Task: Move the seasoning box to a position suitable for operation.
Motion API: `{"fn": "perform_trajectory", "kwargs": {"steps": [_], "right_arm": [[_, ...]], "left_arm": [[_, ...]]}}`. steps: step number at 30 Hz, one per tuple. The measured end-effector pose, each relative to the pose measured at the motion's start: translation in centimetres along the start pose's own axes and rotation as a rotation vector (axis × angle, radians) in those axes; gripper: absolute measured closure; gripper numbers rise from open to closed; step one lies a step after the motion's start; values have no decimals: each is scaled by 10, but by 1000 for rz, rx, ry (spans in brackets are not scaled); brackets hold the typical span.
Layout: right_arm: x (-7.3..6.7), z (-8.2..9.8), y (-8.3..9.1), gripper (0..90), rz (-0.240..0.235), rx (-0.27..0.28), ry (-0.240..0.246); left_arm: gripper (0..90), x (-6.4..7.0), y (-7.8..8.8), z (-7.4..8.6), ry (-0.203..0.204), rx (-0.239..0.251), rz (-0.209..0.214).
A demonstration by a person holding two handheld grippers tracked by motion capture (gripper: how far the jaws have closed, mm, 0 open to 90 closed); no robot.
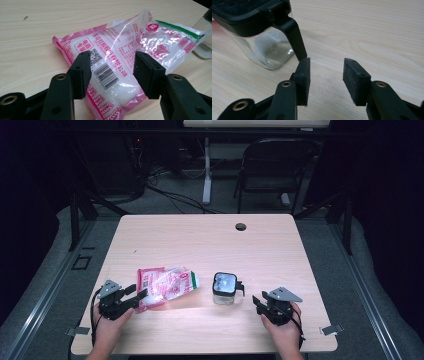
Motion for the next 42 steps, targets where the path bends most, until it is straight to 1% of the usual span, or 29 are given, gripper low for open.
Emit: {"fn": "perform_trajectory", "kwargs": {"steps": [2,5,6,7,8,10,11,12,13,15,16,18,19,20,23,25,27,28,29,30,33,37,39,40,41,42], "right_arm": [[-1,-1,1,583,-6,11,-16],[-1,-1,2,590,-10,13,-22],[-5,-2,4,597,-29,17,-35],[-5,-2,4,597,-29,17,-35],[-9,-3,5,605,-34,16,-30],[-14,-3,6,613,-42,19,-25],[-16,-3,6,616,-45,11,-17],[-19,-4,6,620,-54,14,-17],[-21,-4,6,621,-53,14,-5],[-25,-5,5,622,-59,9,10],[-26,-4,5,621,-59,5,16],[-31,-4,5,612,-66,4,27],[-33,-4,4,606,-65,12,34],[-34,-4,4,599,-63,4,45],[-36,-4,1,591,-67,-6,55],[-37,-6,-5,587,-65,-4,66],[-36,-8,-10,587,-60,1,72],[-36,-8,-10,587,-60,1,72],[-36,-11,-17,589,-53,5,82],[-35,-12,-20,592,-54,2,81],[-34,-16,-28,602,-43,1,84],[-35,-18,-33,603,-42,-7,95],[-35,-22,-36,603,-36,6,99],[-36,-22,-38,611,-37,5,105],[-36,-22,-38,616,-33,-3,114],[-36,-22,-39,621,-23,-8,128]], "left_arm": [[483,0,-1,0,1,3,-6],[463,1,-1,0,-4,-2,-8],[459,2,-2,-1,-4,15,-3],[455,2,-2,-1,-4,15,-3],[455,3,-2,-3,-11,28,-4],[449,3,-1,-3,-16,29,-3],[449,4,-1,-3,-12,37,1],[449,5,0,-3,-18,33,9],[452,6,0,-3,-19,34,15],[500,9,2,-3,-22,26,32],[513,11,3,-4,-23,38,39],[521,13,5,-5,-34,39,40],[521,14,5,-4,-30,34,43],[521,15,5,-3,-29,31,43],[521,15,6,-2,-33,29,40],[522,15,7,-2,-41,26,29],[522,15,8,-2,-44,38,30],[523,15,8,-2,-44,38,30],[523,15,10,0,-47,30,26],[523,15,11,1,-48,27,24],[523,16,14,3,-41,28,21],[524,16,20,5,-52,30,9],[524,16,26,8,-43,36,-3],[524,16,27,8,-41,42,-2],[523,15,29,8,-41,35,-6],[523,15,31,8,-39,38,-7]]}}
Point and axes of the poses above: each handheld gripper's, and its own axes: y roughly backward along the jaws, z roughly out of its underside, x roughly to its right, the point moved 9 cm from there along -y, roughly forward along the jaws
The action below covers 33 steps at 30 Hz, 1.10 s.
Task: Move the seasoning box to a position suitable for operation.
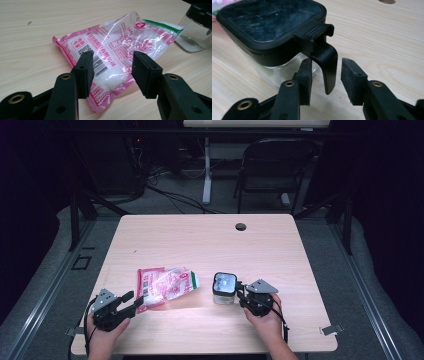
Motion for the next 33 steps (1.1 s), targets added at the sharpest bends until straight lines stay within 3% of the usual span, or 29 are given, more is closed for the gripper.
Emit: {"fn": "perform_trajectory", "kwargs": {"steps": [4,7,11,19,25,33], "right_arm": [[1,1,-2,637,18,-17,36],[1,1,-3,704,28,-20,38],[1,0,0,772,35,-23,82],[2,0,1,782,49,-31,89],[0,1,2,781,40,-30,88],[-5,4,7,780,13,-49,110]], "left_arm": [[523,-1,0,-1,17,17,1],[523,1,-1,-1,22,10,14],[523,4,-3,0,12,2,21],[523,17,-5,-2,-42,3,31],[523,28,-7,-2,-42,-1,65],[531,47,-13,-2,-85,-17,108]]}}
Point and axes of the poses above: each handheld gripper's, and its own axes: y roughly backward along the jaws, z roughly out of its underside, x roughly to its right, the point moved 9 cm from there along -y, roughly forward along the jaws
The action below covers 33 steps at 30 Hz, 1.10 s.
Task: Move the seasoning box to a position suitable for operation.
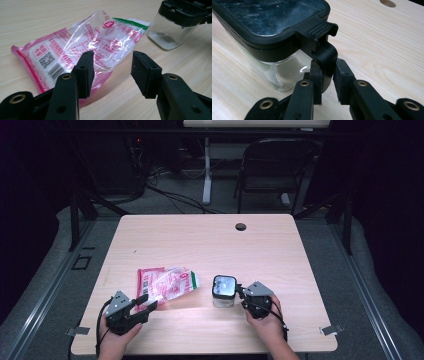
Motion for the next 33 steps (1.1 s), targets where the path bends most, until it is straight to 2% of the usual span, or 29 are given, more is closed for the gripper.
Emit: {"fn": "perform_trajectory", "kwargs": {"steps": [3,4,6,10,15,17,20,22,26,30,33], "right_arm": [[-3,1,2,778,-9,3,-5],[-7,2,4,778,-18,9,-2],[-9,2,5,778,-21,12,1],[-21,3,10,780,-52,11,40],[-33,2,12,779,-85,9,70],[-35,2,13,780,-91,10,76],[-44,0,14,782,-111,23,96],[-48,-1,13,783,-122,27,107],[-57,-1,13,784,-153,21,129],[-60,-1,13,771,-182,16,114],[-61,-1,16,701,-237,-7,47]], "left_arm": [[530,4,-4,-1,-9,-4,11],[531,8,-8,-2,-33,-13,27],[531,10,-10,-2,-41,-17,28],[531,21,-18,-1,-66,-21,61],[530,28,-16,-1,-94,-27,70],[530,30,-16,-1,-93,-25,76],[528,32,-15,0,-116,-32,76],[531,33,-16,-1,-115,-16,80],[543,33,-15,-1,-118,-15,88],[551,32,-14,-2,-115,-11,88],[548,31,-14,-3,-107,-11,79]]}}
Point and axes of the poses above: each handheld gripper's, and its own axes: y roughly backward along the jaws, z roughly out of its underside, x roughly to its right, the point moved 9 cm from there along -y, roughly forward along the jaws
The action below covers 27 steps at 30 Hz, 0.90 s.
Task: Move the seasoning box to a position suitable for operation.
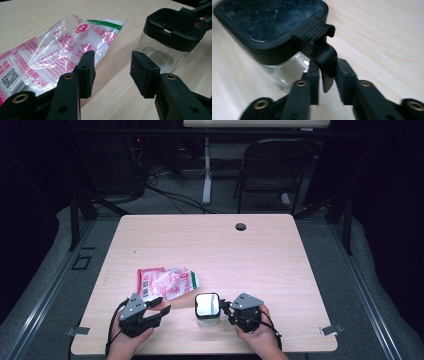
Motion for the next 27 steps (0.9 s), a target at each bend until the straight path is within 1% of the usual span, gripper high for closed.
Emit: {"fn": "perform_trajectory", "kwargs": {"steps": [1,2,3,5,6,7,8,9,12,14,15,16,20,21,22,23,24,25,26,27], "right_arm": [[-1,0,1,682,-10,-2,-31],[-1,0,3,656,-19,0,-48],[-1,0,4,652,-17,-5,-50],[-1,-1,10,641,-5,-11,-37],[-1,-3,13,636,-12,-4,-46],[-2,-5,16,617,-23,3,-55],[-3,-7,18,601,-32,-2,-61],[-3,-8,21,599,-32,-11,-59],[-4,-16,27,592,-19,-3,-47],[-5,-20,31,592,-24,0,-54],[-6,-23,33,592,-30,-1,-63],[-7,-26,35,586,-34,0,-79],[-4,-33,37,555,-19,-13,-79],[-1,-38,37,549,-19,-43,-117],[0,-41,36,561,-26,-44,-146],[0,-41,36,561,-26,-44,-146],[0,-48,35,607,-49,-56,-196],[1,-52,35,616,-47,-56,-207],[2,-56,33,624,-43,-52,-210],[3,-58,32,627,-37,-64,-222]], "left_arm": [[546,-1,0,0,6,-5,1],[542,-1,0,-1,8,-9,2],[542,-2,-1,-2,14,-10,-5],[547,-2,-2,-5,24,-9,0],[549,-2,-2,-5,24,-9,0],[549,0,-3,-9,59,-5,40],[549,1,-4,-11,72,-5,48],[555,2,-4,-13,76,-2,56],[558,4,-8,-20,85,0,62],[556,6,-11,-27,86,3,74],[555,7,-13,-32,89,13,72],[556,8,-14,-35,93,17,79],[585,10,-21,-47,96,19,94],[621,12,-23,-50,99,15,109],[633,15,-27,-56,93,16,111],[648,15,-27,-56,93,16,111],[663,17,-29,-58,78,1,120],[666,22,-33,-62,54,4,134],[668,23,-34,-62,39,-4,137],[680,23,-34,-62,39,-4,137]]}}
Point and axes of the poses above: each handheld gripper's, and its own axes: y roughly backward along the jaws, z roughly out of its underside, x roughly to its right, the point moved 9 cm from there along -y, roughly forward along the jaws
